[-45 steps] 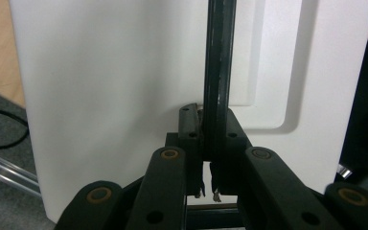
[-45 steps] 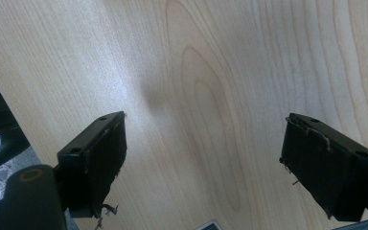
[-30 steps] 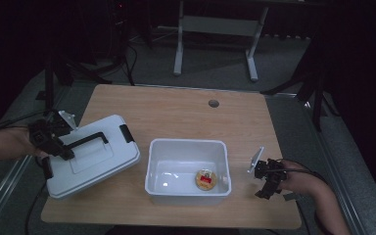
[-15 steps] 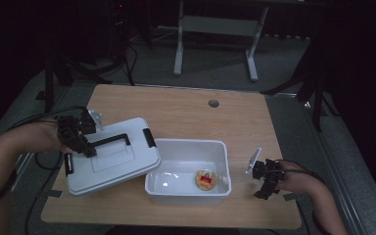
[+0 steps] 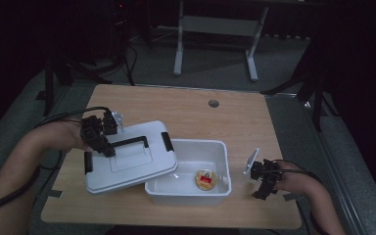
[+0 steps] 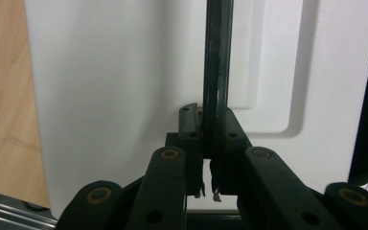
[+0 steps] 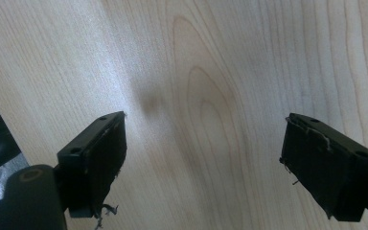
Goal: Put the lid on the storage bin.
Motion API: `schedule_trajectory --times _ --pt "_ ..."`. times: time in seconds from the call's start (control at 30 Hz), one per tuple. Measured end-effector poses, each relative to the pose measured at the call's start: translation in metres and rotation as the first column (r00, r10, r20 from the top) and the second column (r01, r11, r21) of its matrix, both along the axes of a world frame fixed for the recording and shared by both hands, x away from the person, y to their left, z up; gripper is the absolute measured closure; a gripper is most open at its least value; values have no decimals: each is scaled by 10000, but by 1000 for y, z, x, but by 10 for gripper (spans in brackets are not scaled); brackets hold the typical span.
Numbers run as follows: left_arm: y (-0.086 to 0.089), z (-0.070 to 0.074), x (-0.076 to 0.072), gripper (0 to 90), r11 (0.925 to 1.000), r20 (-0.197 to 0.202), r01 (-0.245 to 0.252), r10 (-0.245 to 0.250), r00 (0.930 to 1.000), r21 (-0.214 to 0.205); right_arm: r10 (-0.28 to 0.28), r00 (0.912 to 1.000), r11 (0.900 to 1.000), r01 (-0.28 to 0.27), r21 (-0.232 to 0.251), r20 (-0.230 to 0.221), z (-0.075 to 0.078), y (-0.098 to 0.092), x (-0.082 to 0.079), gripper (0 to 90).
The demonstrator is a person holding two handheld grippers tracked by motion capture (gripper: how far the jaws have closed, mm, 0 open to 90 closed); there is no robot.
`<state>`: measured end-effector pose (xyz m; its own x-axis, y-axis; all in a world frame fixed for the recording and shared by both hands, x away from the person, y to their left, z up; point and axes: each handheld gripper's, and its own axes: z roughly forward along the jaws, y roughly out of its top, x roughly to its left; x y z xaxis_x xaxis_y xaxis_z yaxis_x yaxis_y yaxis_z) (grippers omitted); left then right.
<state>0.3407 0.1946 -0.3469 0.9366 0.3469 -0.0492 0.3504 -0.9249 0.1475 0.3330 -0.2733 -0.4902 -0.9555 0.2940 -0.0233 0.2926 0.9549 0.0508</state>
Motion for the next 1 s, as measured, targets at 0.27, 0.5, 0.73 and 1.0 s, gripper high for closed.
schedule_trajectory --times 0.27,0.5,0.73,1.0 --pt "-31 1 4 835 9979 -129 639 -640 9979 -46 24 10000 10000 -24 7 -12 -1 1 -1 154" --pt "-53 1 8 835 9949 -157 1013 -1013 9947 -11 55 10000 10000 -55 -53 -45 -1 1 -1 154" --pt "-78 6 9 835 9892 126 1455 -1453 9893 -171 90 10000 9999 -90 -117 -12 0 3 -2 154" --pt "-109 6 10 835 9764 27 2113 -2114 9774 -455 125 9999 9998 -125 -140 -35 0 5 -1 154"
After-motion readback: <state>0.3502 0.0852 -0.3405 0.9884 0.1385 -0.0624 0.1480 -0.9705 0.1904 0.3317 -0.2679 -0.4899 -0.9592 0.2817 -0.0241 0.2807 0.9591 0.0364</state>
